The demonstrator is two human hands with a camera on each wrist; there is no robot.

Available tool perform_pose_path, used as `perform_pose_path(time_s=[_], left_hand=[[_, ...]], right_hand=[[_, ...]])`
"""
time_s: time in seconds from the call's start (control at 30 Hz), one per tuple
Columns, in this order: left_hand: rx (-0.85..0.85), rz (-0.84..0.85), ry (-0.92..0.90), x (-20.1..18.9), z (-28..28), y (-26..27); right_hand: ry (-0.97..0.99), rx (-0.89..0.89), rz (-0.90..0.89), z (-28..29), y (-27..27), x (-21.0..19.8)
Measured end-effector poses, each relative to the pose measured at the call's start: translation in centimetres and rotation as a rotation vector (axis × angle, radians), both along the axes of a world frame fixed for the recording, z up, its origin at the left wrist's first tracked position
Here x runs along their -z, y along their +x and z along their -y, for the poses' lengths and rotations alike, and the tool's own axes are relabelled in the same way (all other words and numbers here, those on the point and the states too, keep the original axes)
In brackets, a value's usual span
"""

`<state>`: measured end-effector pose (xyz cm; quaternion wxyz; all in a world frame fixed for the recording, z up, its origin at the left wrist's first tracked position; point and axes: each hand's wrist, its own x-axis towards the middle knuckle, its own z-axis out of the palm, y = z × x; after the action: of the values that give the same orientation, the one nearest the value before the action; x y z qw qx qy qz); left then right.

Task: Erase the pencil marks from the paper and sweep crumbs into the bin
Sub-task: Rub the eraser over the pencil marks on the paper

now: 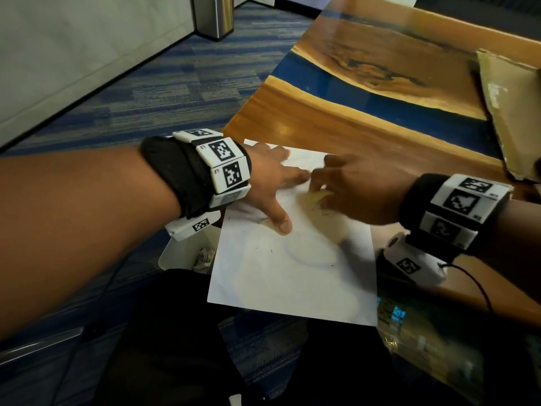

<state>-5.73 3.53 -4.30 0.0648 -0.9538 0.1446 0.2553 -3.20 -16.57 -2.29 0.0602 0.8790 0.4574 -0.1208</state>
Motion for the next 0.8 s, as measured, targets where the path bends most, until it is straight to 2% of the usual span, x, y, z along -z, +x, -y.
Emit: perform_pose_path(time_s=[0.07,0.17,0.2,0.23,0.33,0.4,0.47,0.5,0.6,0.63,0.73,0.8], left_hand=[[0.002,0.004,0.008,-0.1,0.1,-0.1],[-0.005,-0.01,-0.012,-0.2,0.0,-0.2],[-0.006,-0.012,-0.011,-0.2,0.1,-0.1],[-0.003,-0.006,-0.005,-0.2,0.1,-0.1],[-0.007,0.007,0.017,-0.1,0.2,-0.2],[-0.005,0.006,0.014,-0.2,0.2,-0.2],[-0.007,-0.01,0.005,-0.3,0.2,-0.2],[-0.007,-0.011,0.006,-0.3,0.1,-0.1],[-0.01,-0.003,0.009,-0.2,0.2,-0.3],[-0.014,-0.003,0.008,-0.1,0.2,-0.4],[-0.016,-0.015,-0.005,-0.2,0.0,-0.4],[-0.017,-0.02,-0.01,0.0,0.0,-0.4]], right_hand=[[-0.036,0.03,0.119,0.5,0.5,0.3],[0.025,-0.229,-0.016,0.3,-0.9,0.8],[0.018,-0.25,-0.055,0.4,-1.0,0.7],[0.003,-0.19,-0.051,0.4,-0.5,0.4],[-0.072,0.036,0.151,0.8,1.2,0.1],[-0.03,-0.043,0.135,0.6,0.3,0.4],[0.019,-0.201,0.008,0.4,-1.2,0.9],[0.015,-0.215,-0.026,0.4,-1.2,0.9],[-0.041,0.018,0.068,0.9,0.7,0.2],[-0.053,0.044,0.106,1.1,0.9,0.1],[0.014,-0.141,0.019,0.8,-1.0,0.5],[0.002,-0.119,-0.042,1.2,-1.2,0.8]])
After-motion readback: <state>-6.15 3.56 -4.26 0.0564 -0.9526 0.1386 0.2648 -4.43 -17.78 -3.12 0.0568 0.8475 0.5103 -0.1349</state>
